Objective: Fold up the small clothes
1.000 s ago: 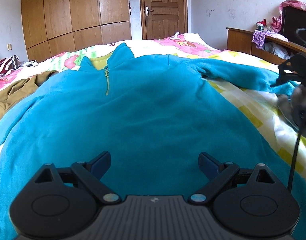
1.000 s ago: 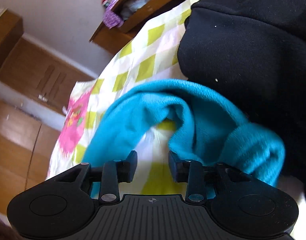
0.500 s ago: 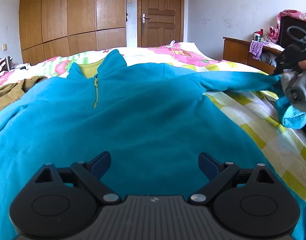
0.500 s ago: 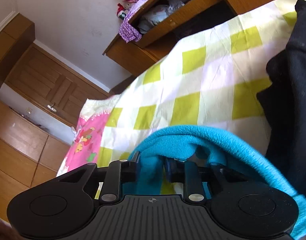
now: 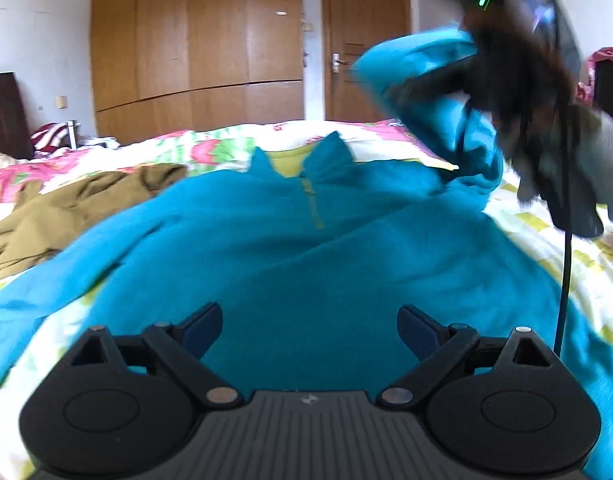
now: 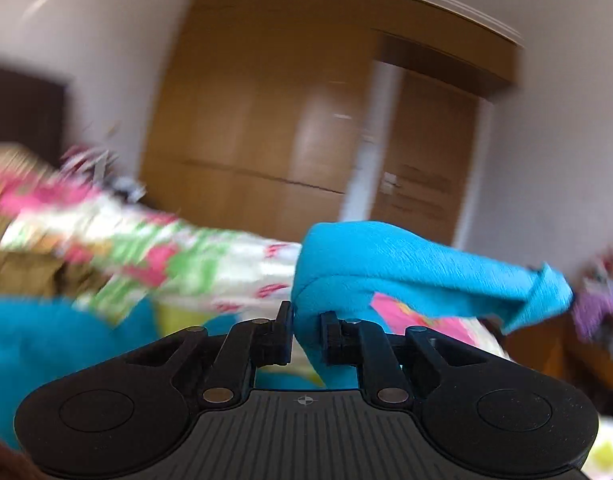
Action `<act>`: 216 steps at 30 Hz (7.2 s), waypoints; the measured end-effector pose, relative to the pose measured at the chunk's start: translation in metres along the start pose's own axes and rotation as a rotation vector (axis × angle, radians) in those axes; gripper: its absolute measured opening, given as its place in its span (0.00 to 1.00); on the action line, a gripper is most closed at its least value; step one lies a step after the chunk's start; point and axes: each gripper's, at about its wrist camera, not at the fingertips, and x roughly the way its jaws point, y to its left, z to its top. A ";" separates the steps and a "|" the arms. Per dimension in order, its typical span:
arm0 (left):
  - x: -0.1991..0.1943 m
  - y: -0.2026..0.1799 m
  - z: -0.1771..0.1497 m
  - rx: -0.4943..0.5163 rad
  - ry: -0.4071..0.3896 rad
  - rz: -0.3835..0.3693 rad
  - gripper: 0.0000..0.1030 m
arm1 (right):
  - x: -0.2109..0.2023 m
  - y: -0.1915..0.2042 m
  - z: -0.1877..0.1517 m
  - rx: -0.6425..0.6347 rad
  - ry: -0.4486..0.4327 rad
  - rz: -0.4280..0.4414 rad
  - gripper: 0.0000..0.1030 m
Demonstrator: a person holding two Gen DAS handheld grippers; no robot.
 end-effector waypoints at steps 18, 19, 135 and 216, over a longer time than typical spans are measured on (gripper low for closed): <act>0.007 0.049 -0.020 -0.139 0.033 -0.081 1.00 | -0.046 0.084 -0.051 -0.479 0.095 0.116 0.43; 0.006 0.048 -0.022 -0.134 0.031 -0.079 1.00 | -0.037 0.084 -0.050 -0.493 0.118 0.123 0.43; -0.001 0.063 -0.003 -0.183 -0.074 0.058 1.00 | -0.027 0.056 0.037 0.222 0.214 0.259 0.53; 0.171 0.033 0.068 0.354 0.087 0.167 0.35 | 0.001 -0.083 -0.115 0.421 0.562 0.077 0.42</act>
